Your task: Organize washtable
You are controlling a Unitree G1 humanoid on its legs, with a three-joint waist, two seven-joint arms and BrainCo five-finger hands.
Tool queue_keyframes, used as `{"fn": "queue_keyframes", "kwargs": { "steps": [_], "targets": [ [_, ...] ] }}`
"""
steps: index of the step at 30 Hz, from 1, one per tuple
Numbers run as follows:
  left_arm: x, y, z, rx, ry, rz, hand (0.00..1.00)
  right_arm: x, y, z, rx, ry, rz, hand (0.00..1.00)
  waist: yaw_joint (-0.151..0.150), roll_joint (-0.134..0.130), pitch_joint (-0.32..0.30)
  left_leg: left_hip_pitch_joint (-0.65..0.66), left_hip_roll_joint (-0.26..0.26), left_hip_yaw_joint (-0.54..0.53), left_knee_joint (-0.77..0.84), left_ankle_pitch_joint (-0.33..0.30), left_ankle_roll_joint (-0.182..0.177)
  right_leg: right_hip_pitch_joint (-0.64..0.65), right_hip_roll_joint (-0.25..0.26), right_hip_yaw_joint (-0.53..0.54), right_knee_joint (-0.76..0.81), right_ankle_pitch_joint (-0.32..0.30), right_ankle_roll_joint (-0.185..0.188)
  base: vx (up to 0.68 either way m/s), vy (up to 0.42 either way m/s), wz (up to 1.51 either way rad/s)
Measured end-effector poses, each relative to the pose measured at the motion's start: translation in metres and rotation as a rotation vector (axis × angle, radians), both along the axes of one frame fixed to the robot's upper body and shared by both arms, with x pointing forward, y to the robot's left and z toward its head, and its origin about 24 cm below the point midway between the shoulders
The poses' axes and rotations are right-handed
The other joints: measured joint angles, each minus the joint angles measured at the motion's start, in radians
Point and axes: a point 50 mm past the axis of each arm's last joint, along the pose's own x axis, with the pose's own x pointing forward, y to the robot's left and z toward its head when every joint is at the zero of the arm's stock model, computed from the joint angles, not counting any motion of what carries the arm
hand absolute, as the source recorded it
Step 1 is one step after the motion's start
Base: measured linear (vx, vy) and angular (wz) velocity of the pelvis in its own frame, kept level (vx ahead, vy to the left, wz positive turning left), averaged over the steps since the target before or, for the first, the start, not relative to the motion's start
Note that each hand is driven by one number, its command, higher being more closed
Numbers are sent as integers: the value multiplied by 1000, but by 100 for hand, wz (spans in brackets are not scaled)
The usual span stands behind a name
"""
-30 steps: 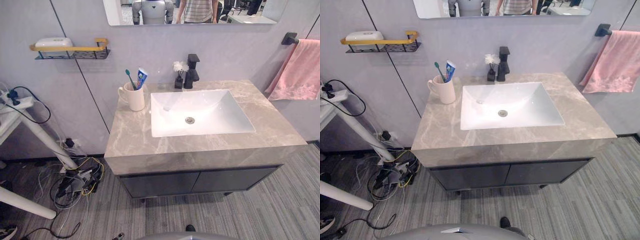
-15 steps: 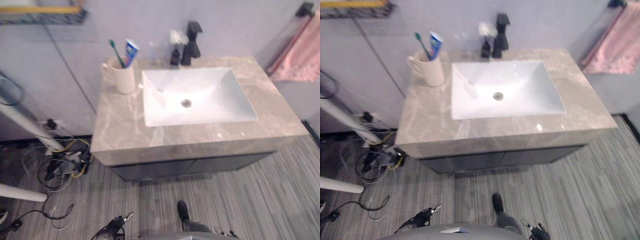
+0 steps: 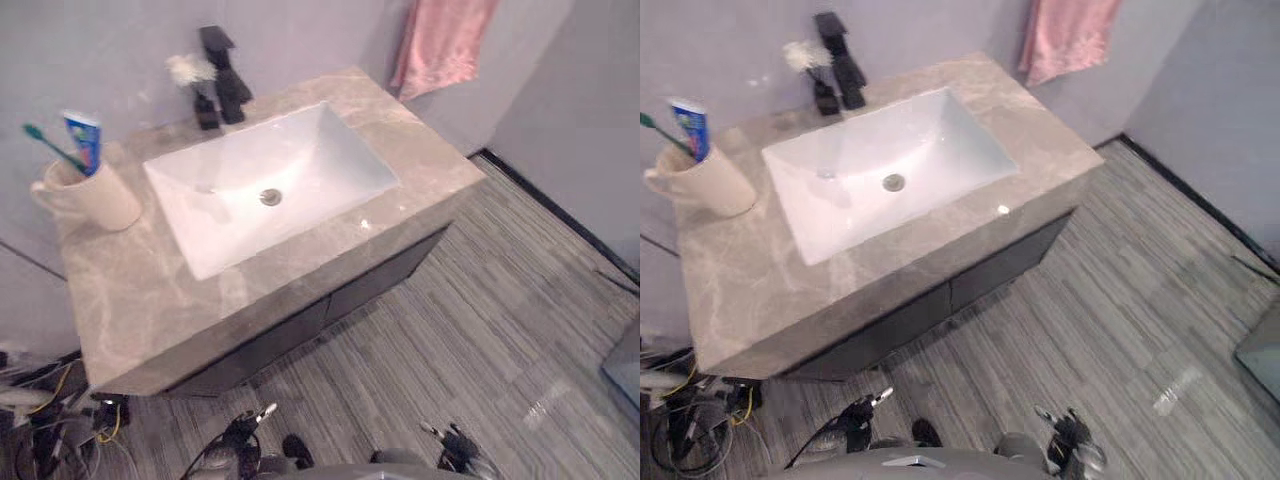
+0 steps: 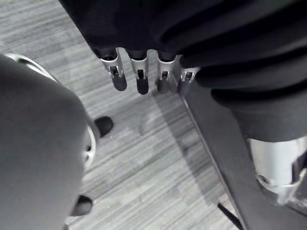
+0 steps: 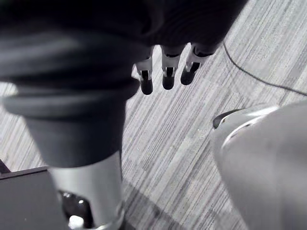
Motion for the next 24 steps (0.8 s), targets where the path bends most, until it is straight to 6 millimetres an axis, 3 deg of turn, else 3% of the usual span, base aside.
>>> {"fn": "queue_keyframes", "kwargs": {
  "steps": [2,4,5,6,7,8,9,11,13,15,17,18,19,21,22,23,24],
  "targets": [
    [4,-3,1,2,-6,-28,0,1,10,-1,21,-2,40,0,2,-6,-3,11,22,12,44,-6,-8,53,11,1,-64,3,0,-93,-143,-26],
    [9,-6,2,22,-14,-98,0,2,12,-1,22,-13,48,0,0,1,0,7,90,5,146,-44,-35,99,44,0,-92,3,-1,-122,-171,-14],
    [12,-7,3,33,-20,-123,0,2,12,-1,19,-16,52,0,1,13,12,-1,145,0,229,-76,-45,119,74,1,-95,3,-2,-187,-173,-25],
    [14,-9,4,42,-27,-150,0,4,11,0,10,-30,55,0,1,42,32,-19,240,-12,359,-122,-61,145,119,7,-104,7,-8,-220,-181,-46],
    [13,-10,4,42,-25,-154,0,4,7,1,-2,-32,60,0,1,53,35,-45,316,-33,478,-143,-77,156,159,26,-109,1,-21,-210,-155,-53],
    [11,-11,3,41,-21,-158,0,3,5,1,-4,-29,54,0,2,61,38,-64,346,-55,529,-141,-79,154,175,33,-104,-5,-33,-194,-150,-65],
    [13,-11,4,44,-29,-159,0,-1,0,0,-8,-19,33,0,1,77,49,-104,381,-131,610,-124,-105,142,198,53,-76,-13,-51,-176,-170,-71],
    [15,-11,5,47,-44,-158,0,-10,-9,-1,-21,14,-14,0,-3,88,79,-120,382,-248,692,-81,-116,137,209,98,-31,-22,-63,-171,-181,-88],
    [11,-12,3,34,-33,-136,0,-19,-19,-1,-30,23,-98,0,-6,106,82,-108,360,-355,739,-55,-105,138,233,193,-2,-21,-61,-129,-127,-129],
    [-3,-14,-1,23,-3,-129,0,-27,-26,-2,-37,33,-145,0,-7,122,72,-112,298,-505,760,-50,-110,134,252,288,2,-15,-60,-96,-34,-139],
    [-8,-15,-2,1,2,-61,0,-38,-32,-3,-55,73,-122,0,2,130,72,-71,125,-712,618,-202,-114,97,274,438,23,-15,-63,-64,179,-171],
    [-10,-14,-3,-1,6,-52,0,-41,-32,-3,-58,81,-118,0,0,135,72,-60,89,-758,561,-224,-113,84,287,472,29,-15,-63,-21,230,-182],
    [-11,-16,-3,-11,3,-35,0,-47,-38,-2,-76,98,-103,0,0,160,71,-38,33,-851,446,-267,-126,49,326,543,44,-16,-60,21,214,-160],
    [-16,-9,-4,-16,10,31,0,-56,-35,-4,-72,134,-79,0,15,137,63,5,-31,-831,374,-287,-116,35,331,660,55,2,-57,65,215,-196],
    [-21,-5,-5,-9,23,37,0,-67,-34,-6,-74,177,-48,0,12,131,62,35,-43,-797,340,-282,-111,27,344,672,106,8,-48,85,150,-167],
    [-22,-4,-5,-6,25,38,0,-71,-33,-6,-72,190,-38,0,8,129,60,45,-42,-762,328,-266,-107,38,348,679,110,16,-49,93,165,-160],
    [-21,-4,-5,-7,25,42,0,-68,-33,-6,-75,186,-20,0,7,136,60,63,-36,-693,316,-253,-91,35,336,704,93,16,-28,80,153,-137]
  ]
}}
